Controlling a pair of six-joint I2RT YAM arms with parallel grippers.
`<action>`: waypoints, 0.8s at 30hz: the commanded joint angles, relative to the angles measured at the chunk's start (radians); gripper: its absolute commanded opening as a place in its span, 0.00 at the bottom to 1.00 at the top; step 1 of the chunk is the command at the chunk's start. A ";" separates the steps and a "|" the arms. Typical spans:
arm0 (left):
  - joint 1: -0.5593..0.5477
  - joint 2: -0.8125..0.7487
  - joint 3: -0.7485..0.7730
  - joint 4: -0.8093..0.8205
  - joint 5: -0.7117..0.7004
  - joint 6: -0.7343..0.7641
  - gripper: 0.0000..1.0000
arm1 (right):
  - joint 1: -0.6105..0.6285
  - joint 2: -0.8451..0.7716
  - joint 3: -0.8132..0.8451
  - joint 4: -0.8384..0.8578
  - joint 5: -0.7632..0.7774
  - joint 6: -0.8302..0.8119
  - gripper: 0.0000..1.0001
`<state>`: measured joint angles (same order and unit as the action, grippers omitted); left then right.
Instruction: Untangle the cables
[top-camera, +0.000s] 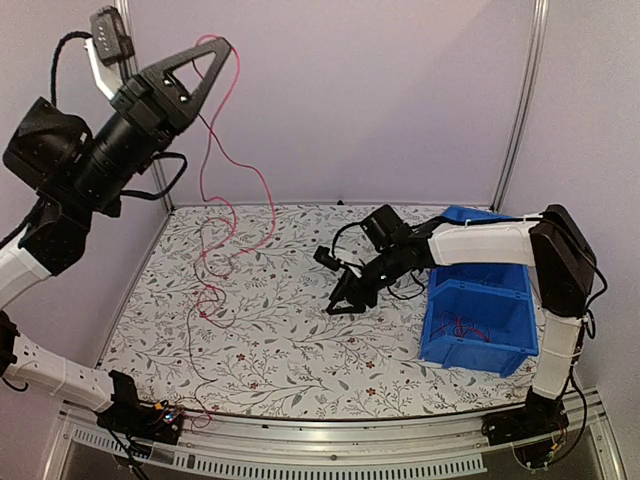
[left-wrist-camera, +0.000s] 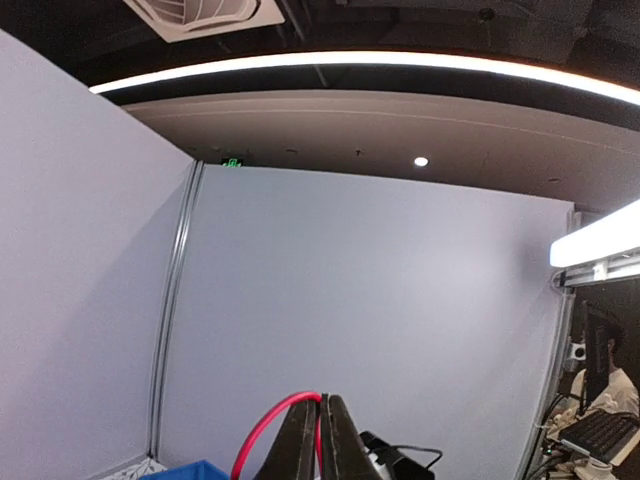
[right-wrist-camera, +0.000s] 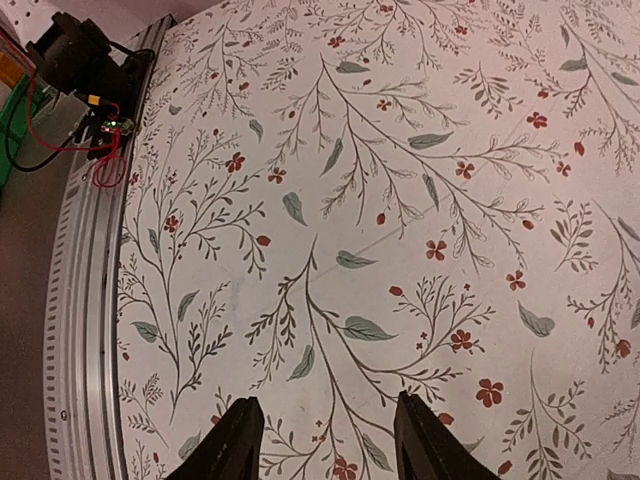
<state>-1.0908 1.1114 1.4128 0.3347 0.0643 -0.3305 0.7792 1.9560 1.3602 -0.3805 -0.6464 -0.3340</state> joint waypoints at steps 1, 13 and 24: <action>-0.008 -0.076 -0.256 0.133 -0.135 -0.046 0.00 | -0.003 -0.153 -0.075 0.014 0.078 -0.057 0.51; -0.009 -0.197 -0.533 0.104 -0.471 0.071 0.00 | 0.061 -0.166 -0.171 0.071 0.047 -0.074 0.57; 0.009 -0.236 -0.773 0.208 -0.767 0.064 0.00 | 0.267 0.013 0.030 0.013 0.083 -0.066 0.65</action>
<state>-1.0901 0.8879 0.6708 0.4789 -0.5797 -0.2665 0.9710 1.8935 1.2961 -0.3519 -0.5934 -0.4000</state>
